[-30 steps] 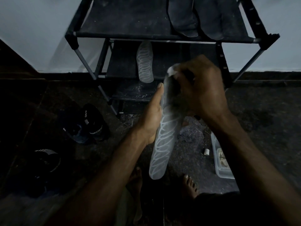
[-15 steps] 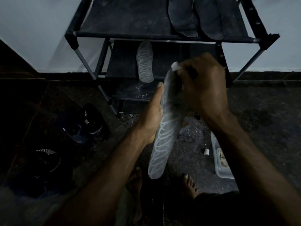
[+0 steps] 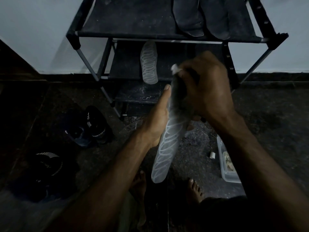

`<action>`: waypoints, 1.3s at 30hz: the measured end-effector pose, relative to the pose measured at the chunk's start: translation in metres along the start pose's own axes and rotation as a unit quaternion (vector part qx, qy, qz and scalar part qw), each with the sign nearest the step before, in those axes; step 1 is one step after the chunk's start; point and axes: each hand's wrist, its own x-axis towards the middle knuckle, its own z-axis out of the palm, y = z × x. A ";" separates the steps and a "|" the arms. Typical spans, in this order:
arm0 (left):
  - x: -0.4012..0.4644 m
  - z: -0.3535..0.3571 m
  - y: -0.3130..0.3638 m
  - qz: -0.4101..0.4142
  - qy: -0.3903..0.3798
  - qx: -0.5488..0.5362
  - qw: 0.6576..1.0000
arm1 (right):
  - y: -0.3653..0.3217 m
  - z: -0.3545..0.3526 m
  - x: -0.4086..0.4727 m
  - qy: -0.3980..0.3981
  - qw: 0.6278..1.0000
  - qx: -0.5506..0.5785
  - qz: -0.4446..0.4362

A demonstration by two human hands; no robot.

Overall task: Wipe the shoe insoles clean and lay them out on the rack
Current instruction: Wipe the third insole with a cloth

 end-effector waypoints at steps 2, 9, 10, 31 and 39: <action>0.000 -0.001 0.001 -0.002 -0.008 -0.006 1.000 | -0.006 0.002 0.000 -0.021 0.999 0.004 -0.031; -0.003 0.002 0.000 -0.010 -0.015 -0.010 1.000 | 0.022 -0.004 0.004 0.039 0.997 -0.050 0.048; -0.002 0.002 0.000 -0.010 -0.014 -0.010 1.000 | 0.018 -0.003 0.003 0.033 0.998 -0.044 0.042; 0.004 -0.011 0.001 0.042 0.004 -0.061 0.997 | 0.004 -0.001 -0.004 -0.101 0.993 -0.055 -0.006; 0.004 -0.009 0.000 0.029 0.007 -0.041 0.999 | 0.007 0.000 -0.005 0.008 0.997 -0.053 0.049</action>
